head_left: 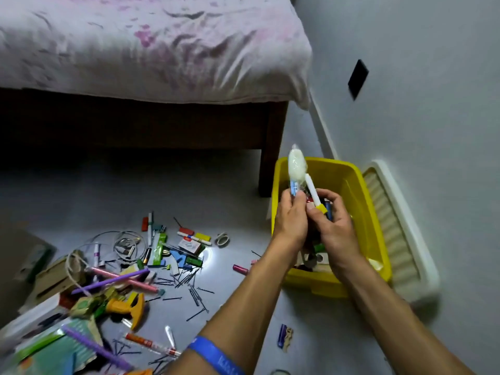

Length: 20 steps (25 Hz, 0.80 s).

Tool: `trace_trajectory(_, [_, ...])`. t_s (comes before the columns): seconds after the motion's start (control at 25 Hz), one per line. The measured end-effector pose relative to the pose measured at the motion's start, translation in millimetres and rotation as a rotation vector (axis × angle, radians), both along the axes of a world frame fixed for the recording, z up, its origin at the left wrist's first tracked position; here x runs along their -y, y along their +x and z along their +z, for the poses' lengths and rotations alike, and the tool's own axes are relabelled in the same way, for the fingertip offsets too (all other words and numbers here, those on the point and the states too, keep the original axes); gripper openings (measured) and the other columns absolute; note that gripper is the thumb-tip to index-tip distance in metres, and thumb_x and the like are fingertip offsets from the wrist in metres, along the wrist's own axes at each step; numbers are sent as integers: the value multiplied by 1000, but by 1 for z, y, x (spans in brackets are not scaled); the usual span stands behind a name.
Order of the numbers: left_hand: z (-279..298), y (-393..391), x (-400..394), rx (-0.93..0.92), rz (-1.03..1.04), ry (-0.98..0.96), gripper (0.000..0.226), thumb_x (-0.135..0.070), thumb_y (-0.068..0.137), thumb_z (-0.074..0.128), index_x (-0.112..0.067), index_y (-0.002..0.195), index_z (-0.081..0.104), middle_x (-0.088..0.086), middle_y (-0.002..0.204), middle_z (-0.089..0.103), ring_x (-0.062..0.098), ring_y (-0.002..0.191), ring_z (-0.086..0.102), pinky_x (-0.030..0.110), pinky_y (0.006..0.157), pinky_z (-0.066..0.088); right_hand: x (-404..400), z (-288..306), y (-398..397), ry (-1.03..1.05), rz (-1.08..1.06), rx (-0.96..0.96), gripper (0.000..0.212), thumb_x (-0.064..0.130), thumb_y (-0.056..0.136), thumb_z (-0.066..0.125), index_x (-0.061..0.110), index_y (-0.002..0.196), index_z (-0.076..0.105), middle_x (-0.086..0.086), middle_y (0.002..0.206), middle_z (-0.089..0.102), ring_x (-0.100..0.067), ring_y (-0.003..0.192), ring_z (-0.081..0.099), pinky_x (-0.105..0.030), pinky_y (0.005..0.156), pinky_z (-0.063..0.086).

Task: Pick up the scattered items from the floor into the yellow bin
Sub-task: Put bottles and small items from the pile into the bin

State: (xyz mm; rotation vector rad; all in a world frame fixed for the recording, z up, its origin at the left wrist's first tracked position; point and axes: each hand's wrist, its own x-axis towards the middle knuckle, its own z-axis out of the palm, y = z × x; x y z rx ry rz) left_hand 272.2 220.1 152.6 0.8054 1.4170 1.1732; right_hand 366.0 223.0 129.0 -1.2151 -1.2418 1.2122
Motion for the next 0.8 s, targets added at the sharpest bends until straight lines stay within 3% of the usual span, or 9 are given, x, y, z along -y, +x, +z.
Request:
trace_trajectory(0.16, [-43, 1, -1, 23, -35, -86, 35, -35, 103, 40, -24, 133, 55, -10, 127, 56, 3, 111, 55, 24, 93, 45, -19, -44, 13, -160, -84, 186, 33, 29, 94, 62, 28, 126, 58, 1, 126, 63, -23, 116, 60, -50, 97, 52])
trace_trajectory(0.28, [-69, -18, 12, 96, 59, -126, 43, -36, 102, 44, -19, 142, 50, -5, 141, 54, 12, 129, 50, 35, 109, 41, -13, -57, 2, -183, -46, 267, 35, 22, 98, 55, 23, 133, 55, -1, 134, 58, -21, 125, 54, -44, 104, 46])
trace_trajectory(0.36, [-79, -33, 24, 109, 166, -95, 36, -33, 102, 46, -22, 134, 57, -2, 127, 64, 15, 118, 59, 36, 98, 50, 3, -60, -12, -124, -2, 359, 34, 19, 99, 53, 23, 133, 56, 2, 134, 57, -14, 123, 51, -33, 100, 45])
trace_trajectory(0.48, [-90, -59, 47, 65, 248, -94, 33, -30, 102, 46, -23, 132, 57, -2, 119, 67, 13, 109, 63, 32, 87, 54, 48, -63, -31, 84, -21, 425, 25, 10, 96, 56, 19, 119, 62, 5, 117, 61, -8, 108, 55, -17, 89, 45])
trace_trajectory(0.6, [-119, -82, 81, -5, 238, -263, 37, -32, 102, 45, -22, 136, 54, 2, 132, 60, 20, 120, 57, 44, 104, 47, 105, -98, -34, 239, 27, 608, 22, -3, 89, 60, 11, 104, 66, 3, 100, 63, -13, 93, 58, -21, 80, 49])
trace_trajectory(0.68, [-146, -98, 107, -47, 237, -371, 37, -29, 102, 46, -20, 136, 54, 4, 137, 57, 23, 125, 53, 47, 108, 43, 138, -137, -25, 106, 53, 709, 22, -1, 89, 61, 14, 105, 66, 1, 103, 64, -18, 95, 60, -31, 78, 53])
trace_trajectory(0.8, [-180, -114, 135, -72, 246, -468, 34, -25, 101, 47, -19, 134, 57, 4, 138, 57, 18, 120, 53, 41, 110, 41, 151, -192, -12, -512, 21, 797, 37, 15, 91, 62, 17, 127, 55, -6, 129, 54, -25, 113, 57, -33, 91, 48])
